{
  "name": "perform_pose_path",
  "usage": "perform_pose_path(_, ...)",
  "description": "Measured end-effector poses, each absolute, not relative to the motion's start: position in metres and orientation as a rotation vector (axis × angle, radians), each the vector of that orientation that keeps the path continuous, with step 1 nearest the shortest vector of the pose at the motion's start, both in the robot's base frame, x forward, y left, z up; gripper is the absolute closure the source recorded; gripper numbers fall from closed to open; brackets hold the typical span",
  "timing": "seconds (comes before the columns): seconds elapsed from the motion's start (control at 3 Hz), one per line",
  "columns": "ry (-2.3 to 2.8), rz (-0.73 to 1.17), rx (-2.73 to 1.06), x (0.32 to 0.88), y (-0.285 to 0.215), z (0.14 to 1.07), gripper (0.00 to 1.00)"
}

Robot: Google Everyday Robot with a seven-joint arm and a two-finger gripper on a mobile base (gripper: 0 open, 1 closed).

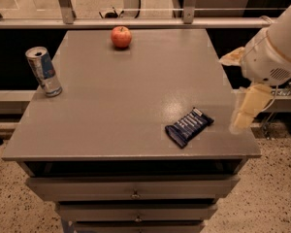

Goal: Pick rxbar blueberry

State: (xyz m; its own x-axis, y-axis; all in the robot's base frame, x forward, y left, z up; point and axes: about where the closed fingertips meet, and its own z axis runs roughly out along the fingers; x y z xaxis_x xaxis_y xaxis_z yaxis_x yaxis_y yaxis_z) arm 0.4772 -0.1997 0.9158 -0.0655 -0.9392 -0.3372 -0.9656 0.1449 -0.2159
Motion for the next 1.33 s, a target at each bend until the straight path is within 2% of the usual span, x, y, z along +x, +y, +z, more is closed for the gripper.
perform_pose_path(0.67,1.731,0.186,-2.06,0.509,-0.177,0.85,0.0)
perform_pose_path(1.33,1.689,0.205,-2.19,0.513,-0.163,0.835,0.0)
